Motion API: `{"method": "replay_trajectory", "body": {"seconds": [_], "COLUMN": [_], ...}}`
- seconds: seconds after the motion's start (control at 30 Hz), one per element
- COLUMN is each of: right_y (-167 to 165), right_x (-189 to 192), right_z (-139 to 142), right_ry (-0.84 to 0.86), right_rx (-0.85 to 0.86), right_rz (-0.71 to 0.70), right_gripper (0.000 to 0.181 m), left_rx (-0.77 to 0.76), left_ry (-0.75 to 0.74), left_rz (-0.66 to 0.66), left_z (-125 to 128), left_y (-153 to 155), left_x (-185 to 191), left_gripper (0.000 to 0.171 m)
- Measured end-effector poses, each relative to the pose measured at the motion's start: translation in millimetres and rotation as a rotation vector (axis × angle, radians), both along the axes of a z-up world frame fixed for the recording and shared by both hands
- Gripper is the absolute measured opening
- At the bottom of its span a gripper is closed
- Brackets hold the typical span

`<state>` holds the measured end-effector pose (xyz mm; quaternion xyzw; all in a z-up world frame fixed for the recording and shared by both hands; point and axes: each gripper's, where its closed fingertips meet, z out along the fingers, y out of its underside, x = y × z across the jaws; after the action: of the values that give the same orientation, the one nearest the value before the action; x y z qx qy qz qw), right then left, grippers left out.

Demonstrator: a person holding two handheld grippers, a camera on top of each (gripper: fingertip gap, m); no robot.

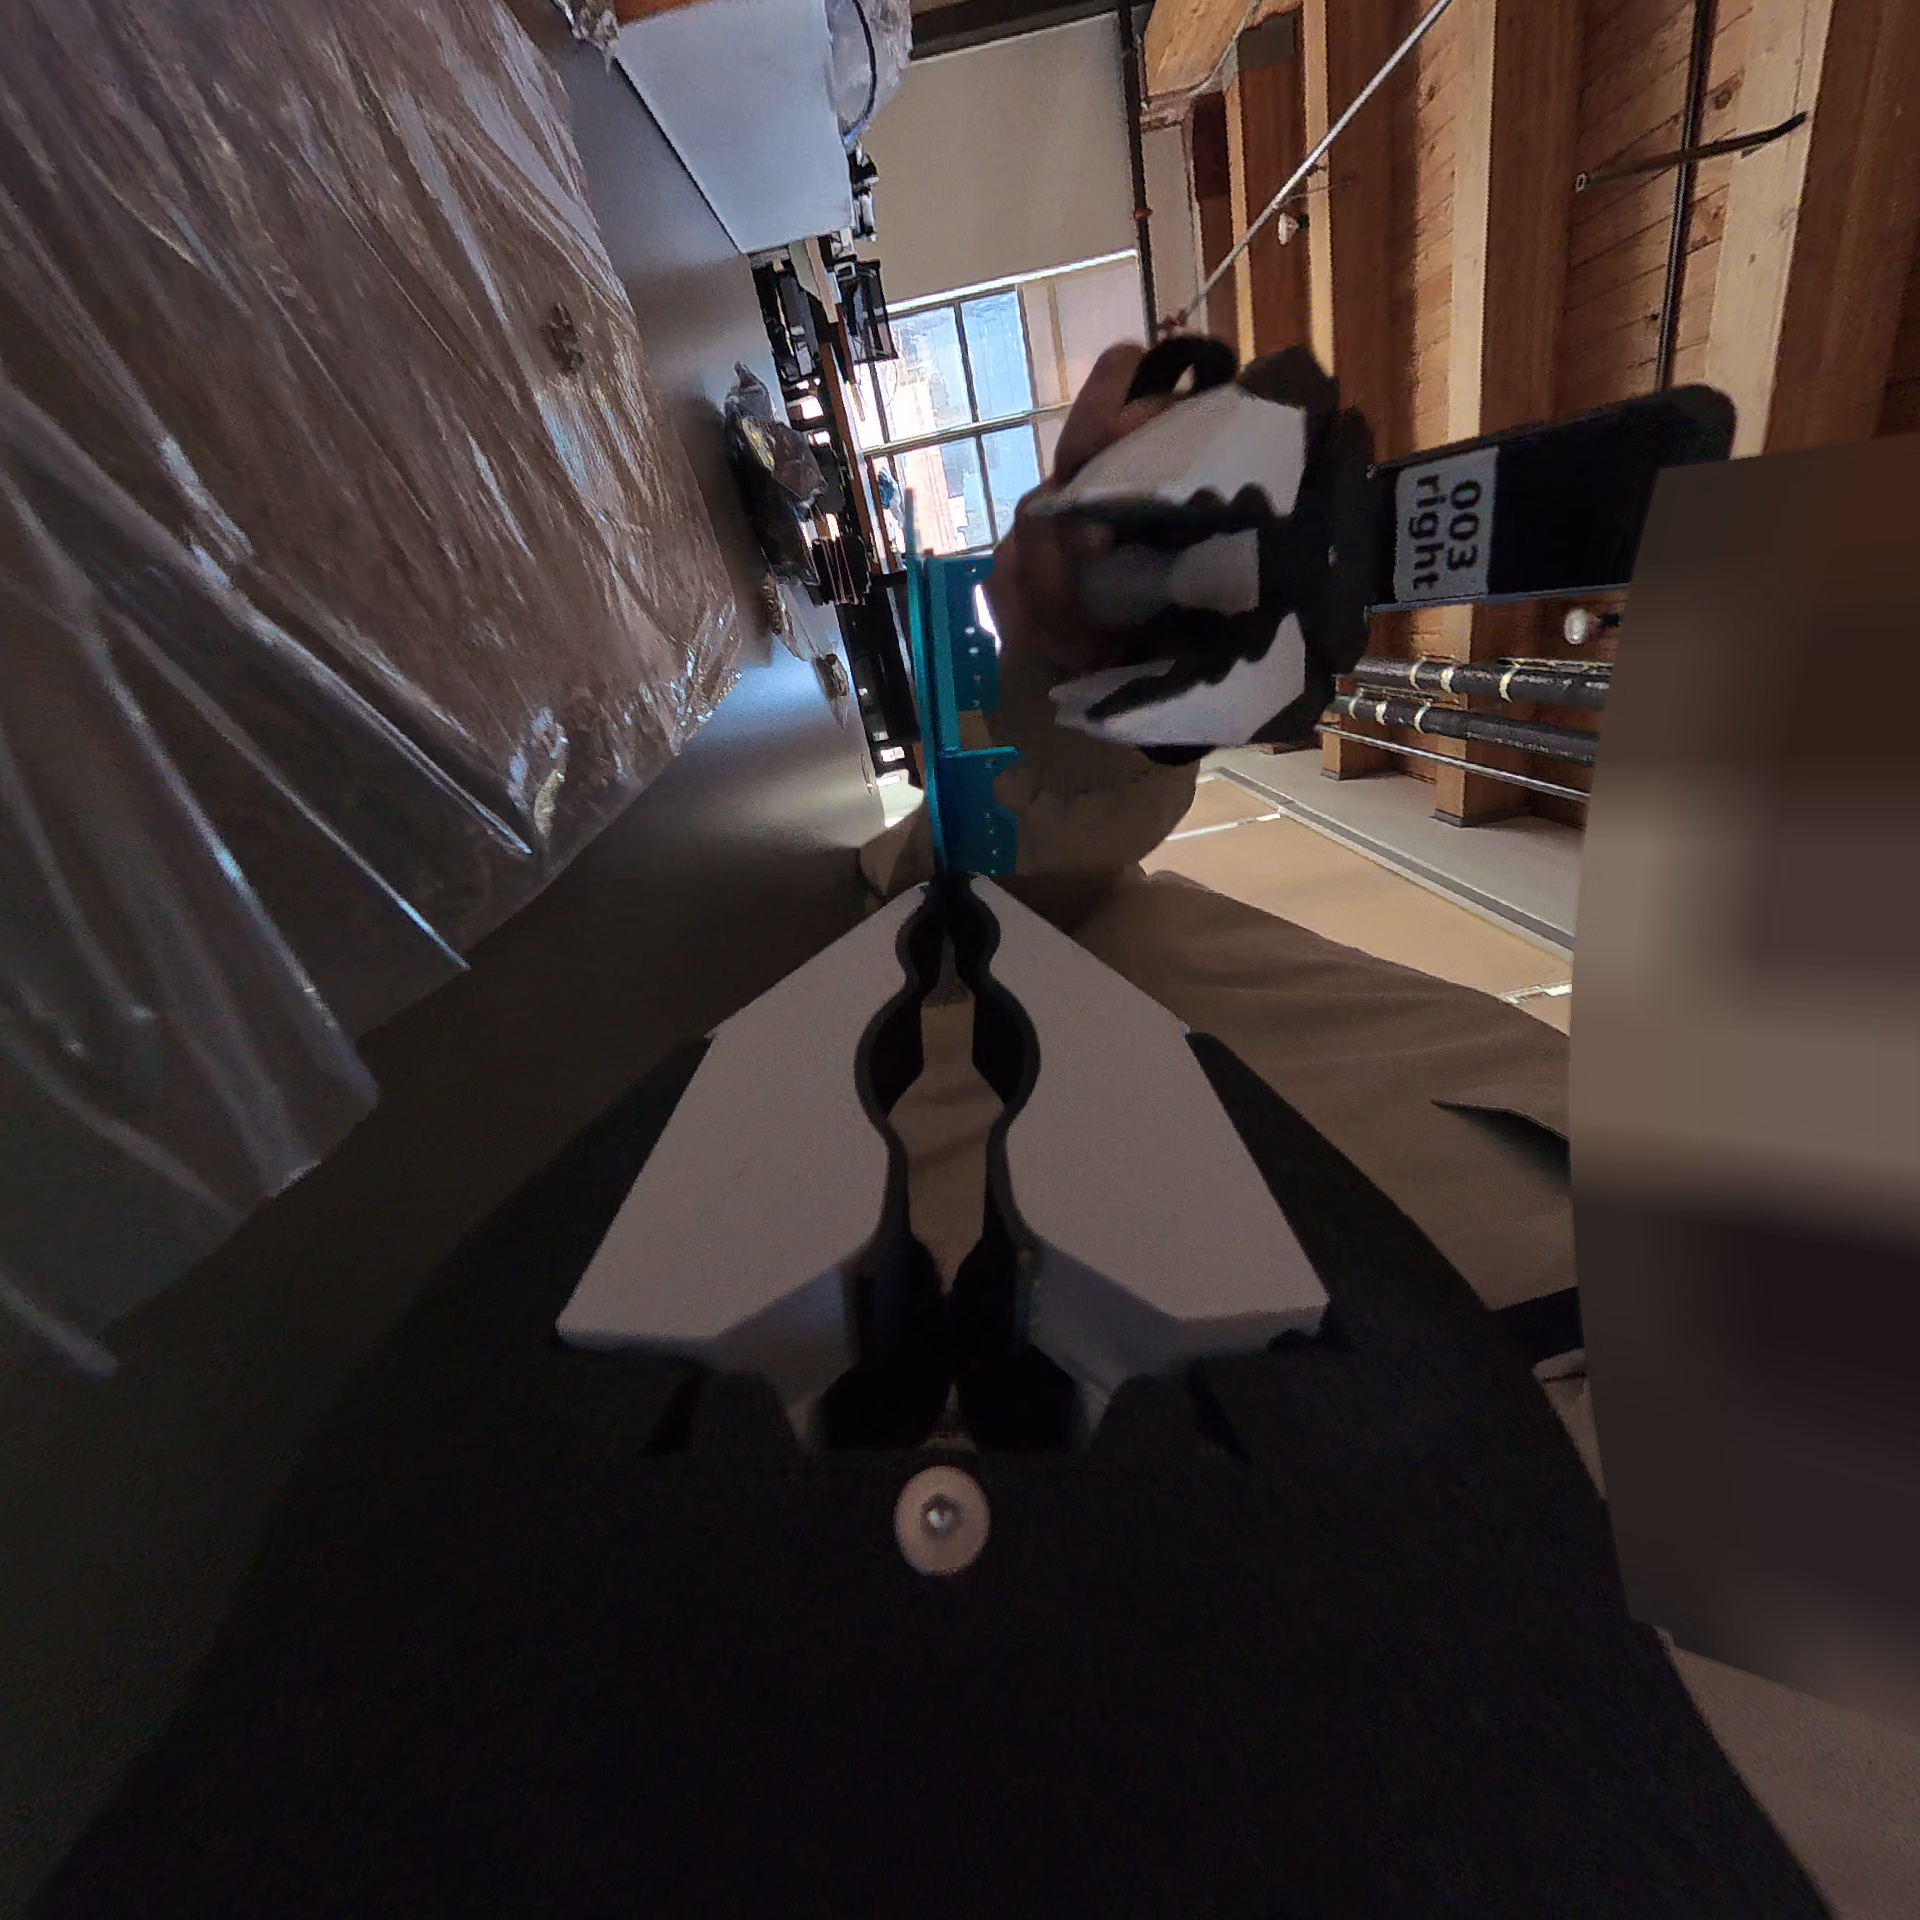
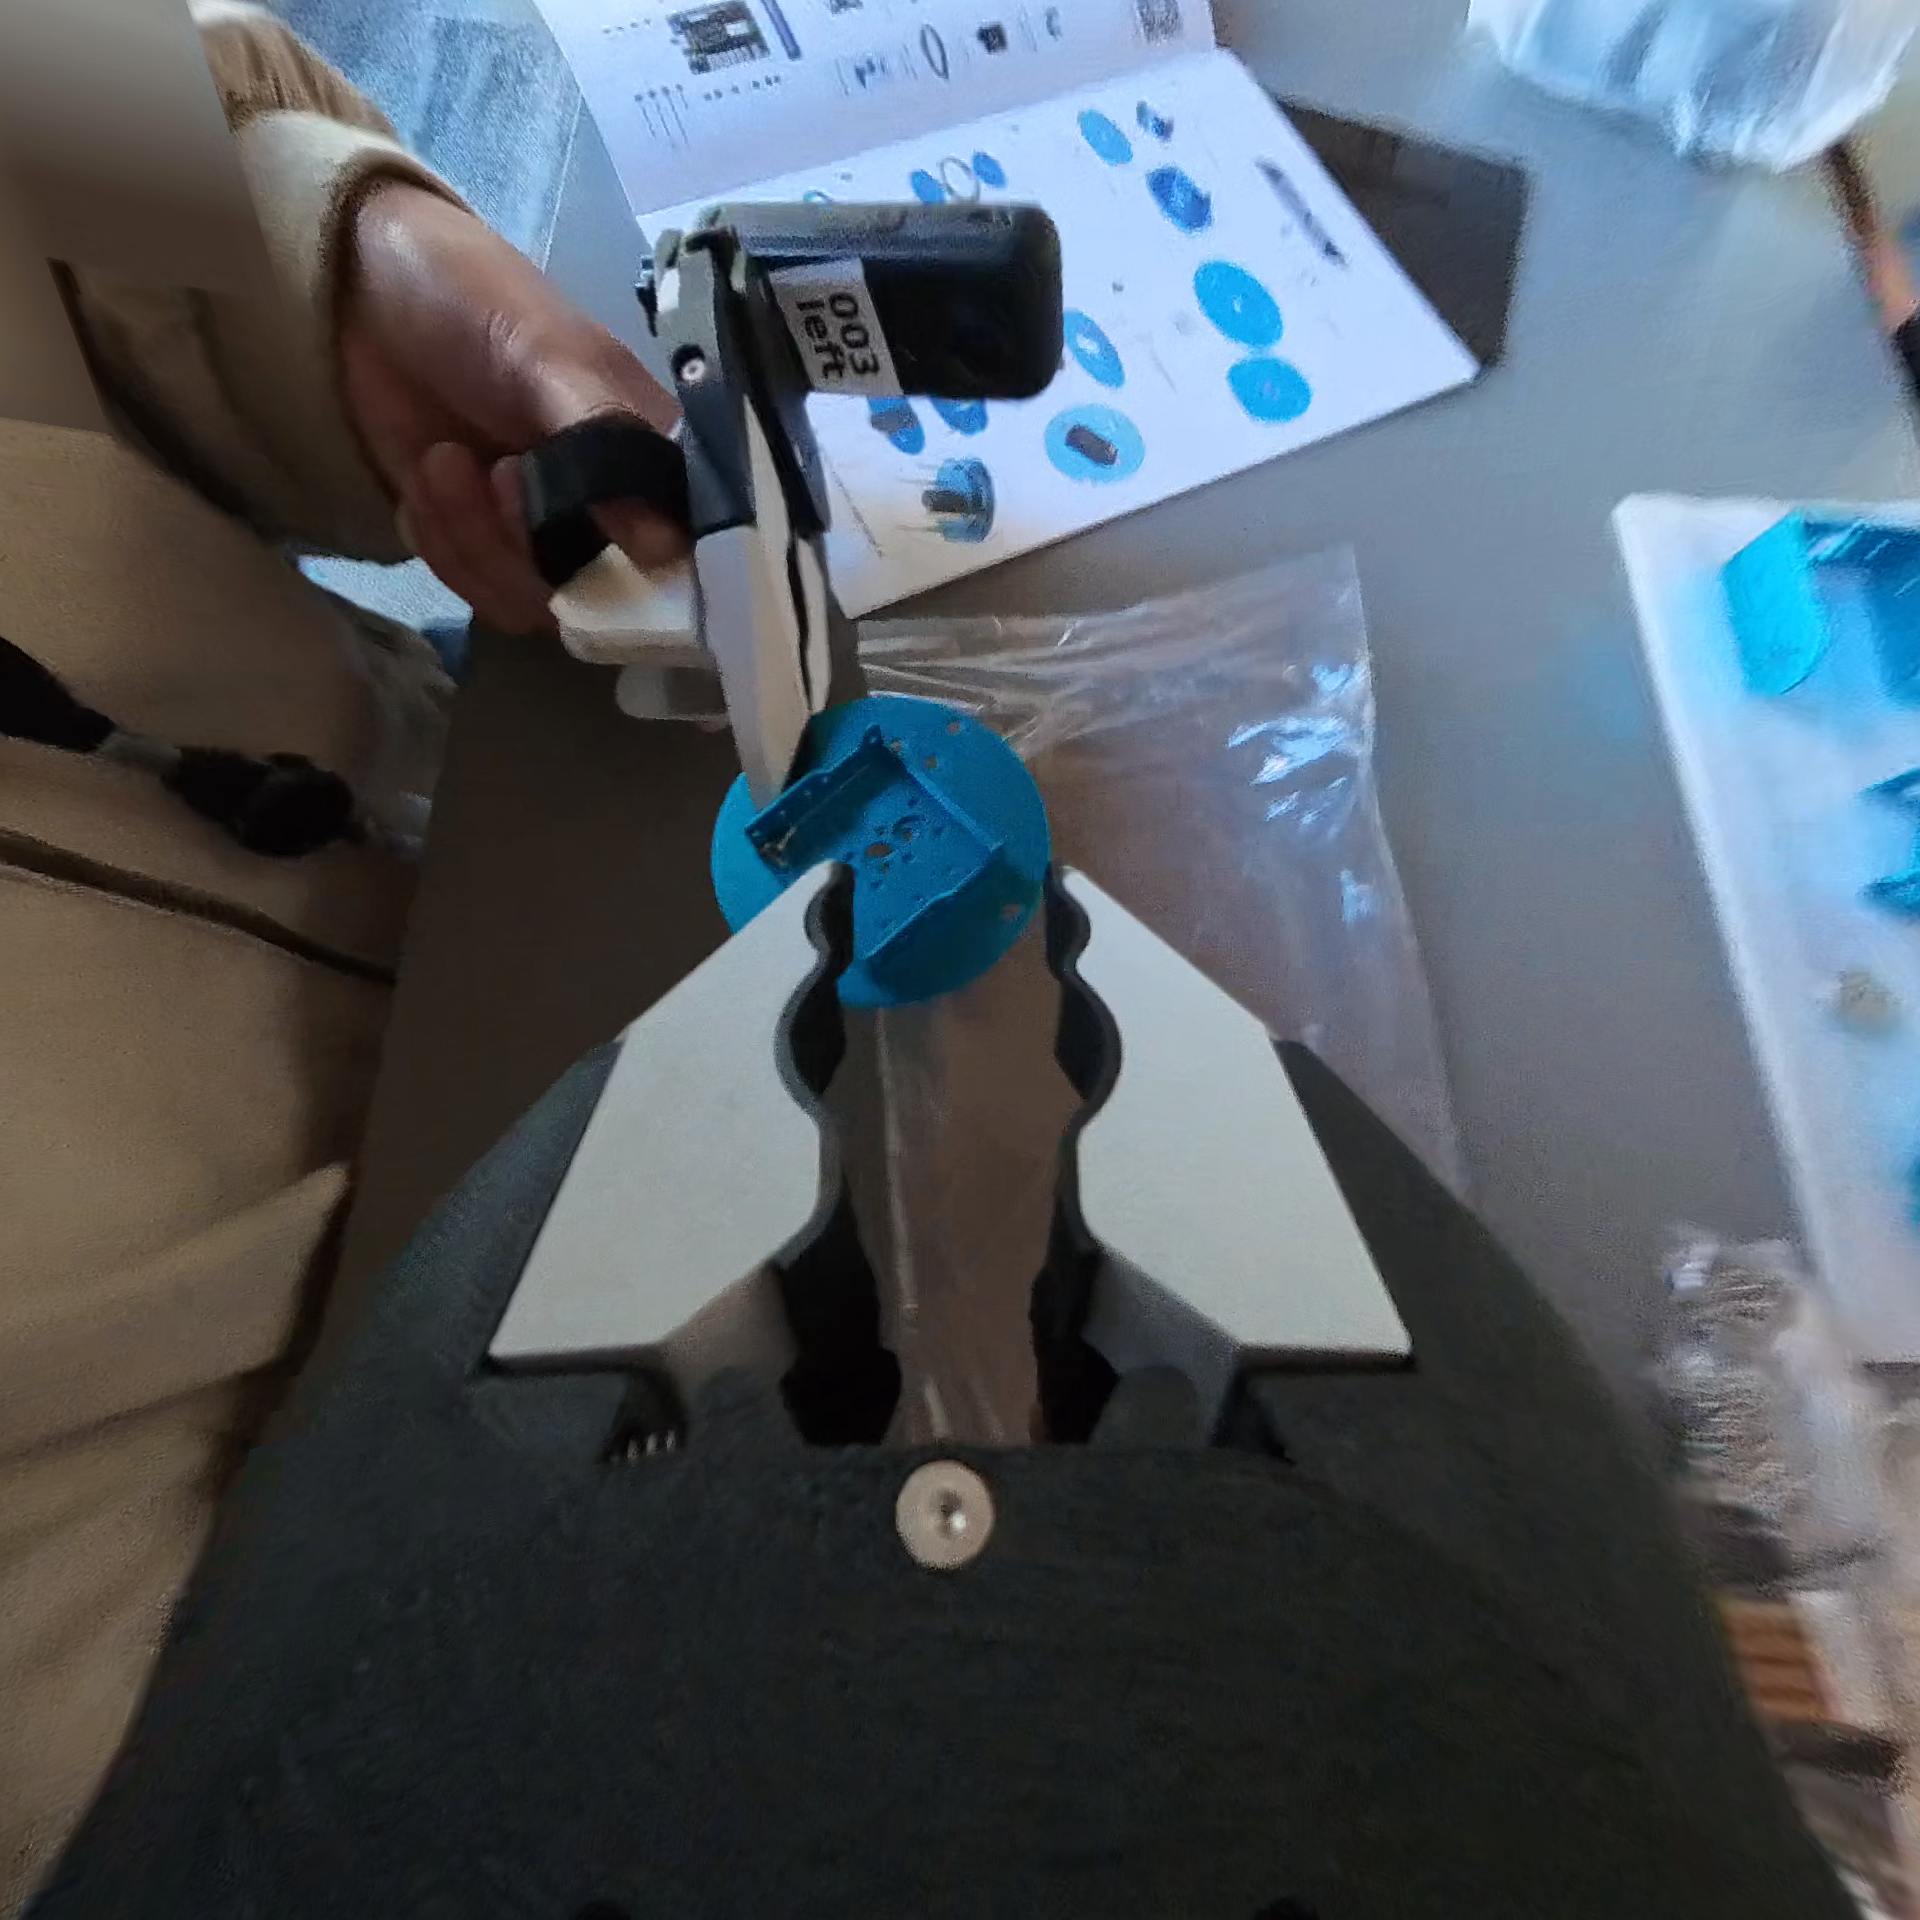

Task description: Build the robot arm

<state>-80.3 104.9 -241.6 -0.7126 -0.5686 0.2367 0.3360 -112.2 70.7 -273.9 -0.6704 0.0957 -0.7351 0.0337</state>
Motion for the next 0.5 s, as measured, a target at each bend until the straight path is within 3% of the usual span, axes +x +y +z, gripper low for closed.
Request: {"method": "replay_trajectory", "body": {"seconds": [0.07,0.3,0.5], "right_y": [-3,15,41], "right_x": [0,5,26], "right_z": [-13,-39,-51], "right_ry": [0.005,-0.065,-0.103], "right_rx": [-0.068,0.003,-0.031], "right_rz": [-0.034,-0.18,-0.35], "right_gripper": [0.032,0.0,0.0], "left_rx": [0.005,0.0,0.013], "left_ry": [0.013,0.051,0.146], "left_rz": [0.017,0.051,0.092], "left_z": [-3,-9,-21], "left_y": [4,16,33], "left_x": [0,6,11], "left_gripper": [0.0,0.0,0.0]}}
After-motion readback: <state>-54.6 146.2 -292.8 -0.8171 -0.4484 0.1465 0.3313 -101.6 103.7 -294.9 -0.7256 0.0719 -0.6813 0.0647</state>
